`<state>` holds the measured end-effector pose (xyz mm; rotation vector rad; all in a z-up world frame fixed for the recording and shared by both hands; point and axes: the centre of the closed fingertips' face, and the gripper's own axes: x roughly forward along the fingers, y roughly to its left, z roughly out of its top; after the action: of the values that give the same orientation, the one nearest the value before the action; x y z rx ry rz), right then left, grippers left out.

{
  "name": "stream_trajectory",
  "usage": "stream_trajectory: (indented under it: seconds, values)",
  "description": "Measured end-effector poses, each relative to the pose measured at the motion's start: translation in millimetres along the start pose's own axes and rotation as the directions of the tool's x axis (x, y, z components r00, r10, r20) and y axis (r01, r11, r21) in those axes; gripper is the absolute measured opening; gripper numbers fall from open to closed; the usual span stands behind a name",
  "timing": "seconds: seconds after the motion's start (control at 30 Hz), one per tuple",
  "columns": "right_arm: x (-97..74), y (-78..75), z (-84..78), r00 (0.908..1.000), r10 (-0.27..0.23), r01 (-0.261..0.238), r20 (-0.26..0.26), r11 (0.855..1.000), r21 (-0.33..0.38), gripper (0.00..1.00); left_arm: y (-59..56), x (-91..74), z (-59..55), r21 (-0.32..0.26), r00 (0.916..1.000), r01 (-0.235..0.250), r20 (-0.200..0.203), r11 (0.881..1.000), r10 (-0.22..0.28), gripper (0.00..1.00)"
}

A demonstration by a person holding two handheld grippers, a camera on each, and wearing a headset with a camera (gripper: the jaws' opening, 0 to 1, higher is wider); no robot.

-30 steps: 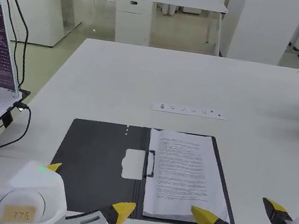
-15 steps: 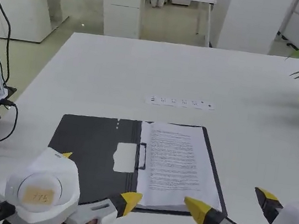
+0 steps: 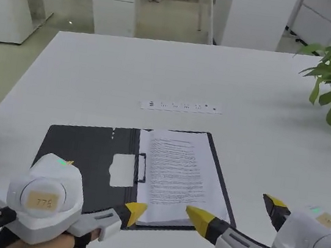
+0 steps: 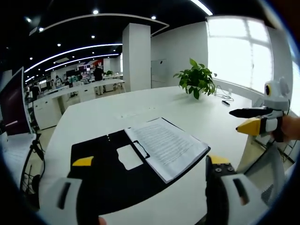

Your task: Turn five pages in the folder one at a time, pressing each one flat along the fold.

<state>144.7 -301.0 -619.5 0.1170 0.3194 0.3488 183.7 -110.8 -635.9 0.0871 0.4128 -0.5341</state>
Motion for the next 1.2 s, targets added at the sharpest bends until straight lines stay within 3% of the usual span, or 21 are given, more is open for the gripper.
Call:
stream_trajectory:
  seconds: [0.47, 1.03, 1.1, 1.2]
  values:
    - [-7.9, -6.5, -6.9, 0.9993, -0.035, 0.035, -0.014, 0.999, 0.007, 0.98, -14.9, 23.5, -11.4, 0.035, 0.998, 0.056, -0.032, 0.998, -0.055, 0.96]
    - [-4.2, 0.6, -5.7, 0.9998, -0.014, 0.014, -0.016, 1.0, 0.008, 0.97, -24.6, 56.3, -33.2, 0.051, 0.9933, 0.089, -0.078, 0.995, -0.085, 0.93]
    - [-4.0, 1.1, -7.1, 0.9998, -0.011, 0.011, -0.018, 1.0, 0.012, 0.97, -25.8, 60.9, -36.8, 0.04, 0.9914, 0.092, -0.097, 0.995, -0.088, 0.93]
    - [-4.0, 1.9, -9.2, 0.9997, -0.009, 0.009, -0.025, 1.0, 0.011, 0.97, -30.9, 68.8, -34.1, 0.053, 0.9916, 0.102, -0.086, 0.993, -0.097, 0.92]
